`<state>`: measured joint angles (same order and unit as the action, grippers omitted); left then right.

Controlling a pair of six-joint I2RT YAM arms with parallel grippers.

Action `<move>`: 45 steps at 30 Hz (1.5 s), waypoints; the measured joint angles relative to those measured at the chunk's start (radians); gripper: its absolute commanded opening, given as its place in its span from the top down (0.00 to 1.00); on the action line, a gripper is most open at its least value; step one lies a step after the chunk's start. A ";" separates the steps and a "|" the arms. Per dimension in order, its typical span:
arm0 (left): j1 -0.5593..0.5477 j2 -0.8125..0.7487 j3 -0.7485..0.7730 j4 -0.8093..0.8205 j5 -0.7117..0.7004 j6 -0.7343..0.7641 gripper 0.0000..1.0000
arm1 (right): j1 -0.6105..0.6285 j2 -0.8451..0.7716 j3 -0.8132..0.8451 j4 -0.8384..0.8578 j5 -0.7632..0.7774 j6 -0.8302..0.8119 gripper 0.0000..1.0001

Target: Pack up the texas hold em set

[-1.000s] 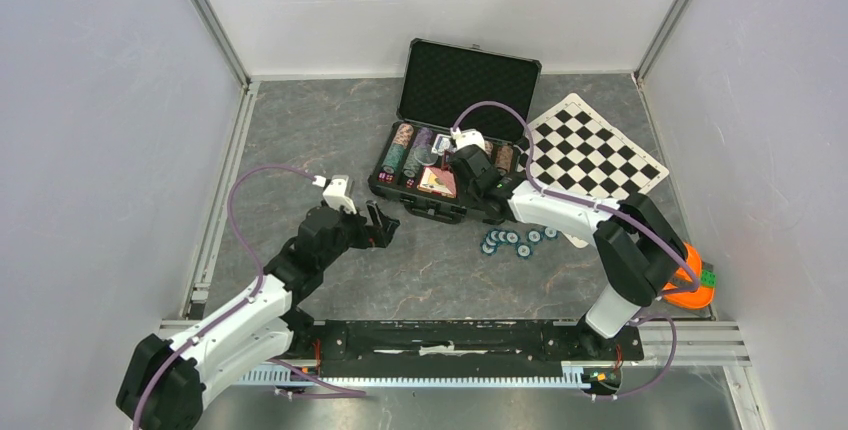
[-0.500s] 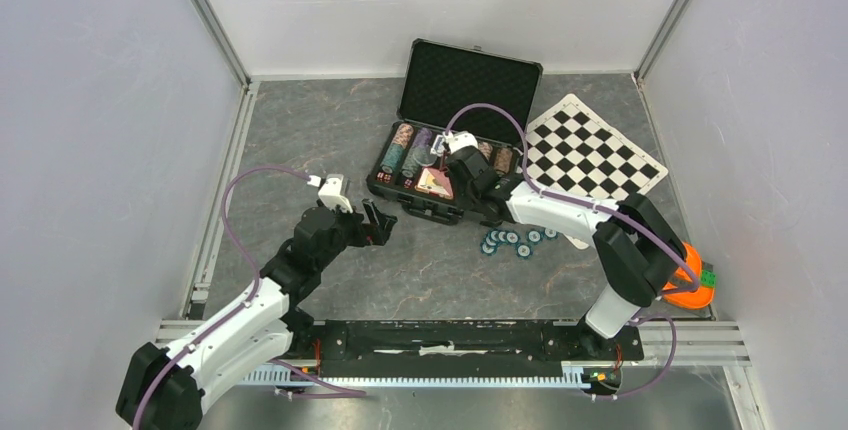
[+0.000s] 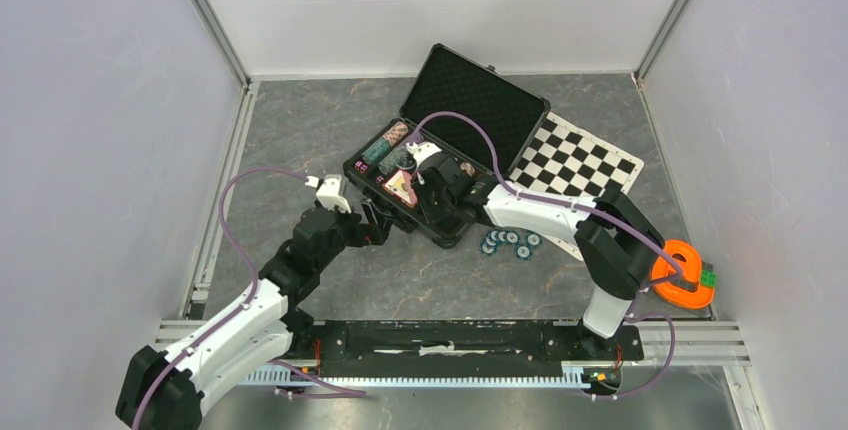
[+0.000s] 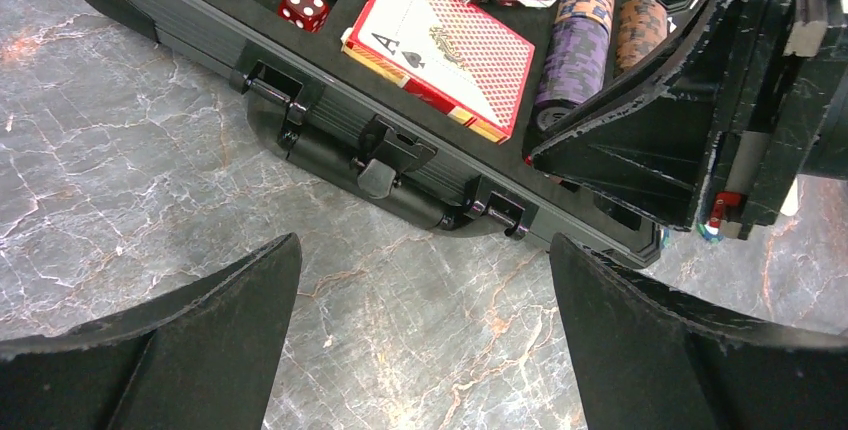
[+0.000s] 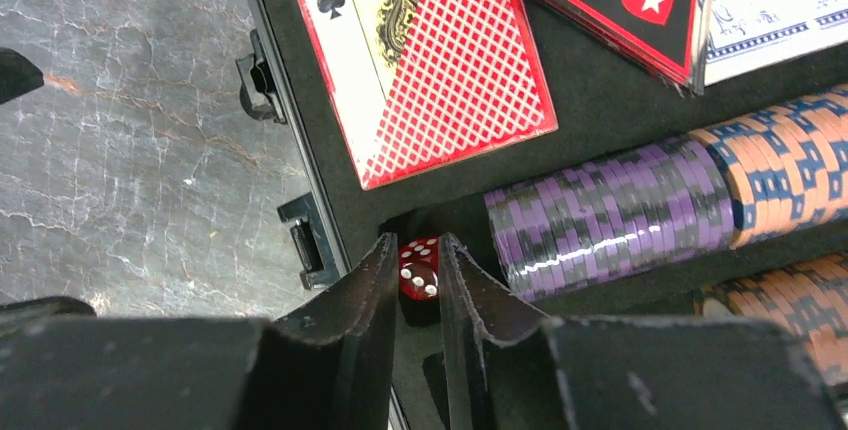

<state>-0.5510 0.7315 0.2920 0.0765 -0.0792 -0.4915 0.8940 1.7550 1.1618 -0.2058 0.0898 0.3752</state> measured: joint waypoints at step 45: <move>-0.166 0.734 0.211 0.256 0.386 0.010 0.05 | -0.749 -0.234 -0.440 0.051 0.040 -0.019 0.58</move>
<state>-0.7174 1.4654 0.5026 0.3321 0.3073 -0.4820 0.1452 1.5208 0.7216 -0.1543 0.1303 0.3557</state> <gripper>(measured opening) 0.947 0.423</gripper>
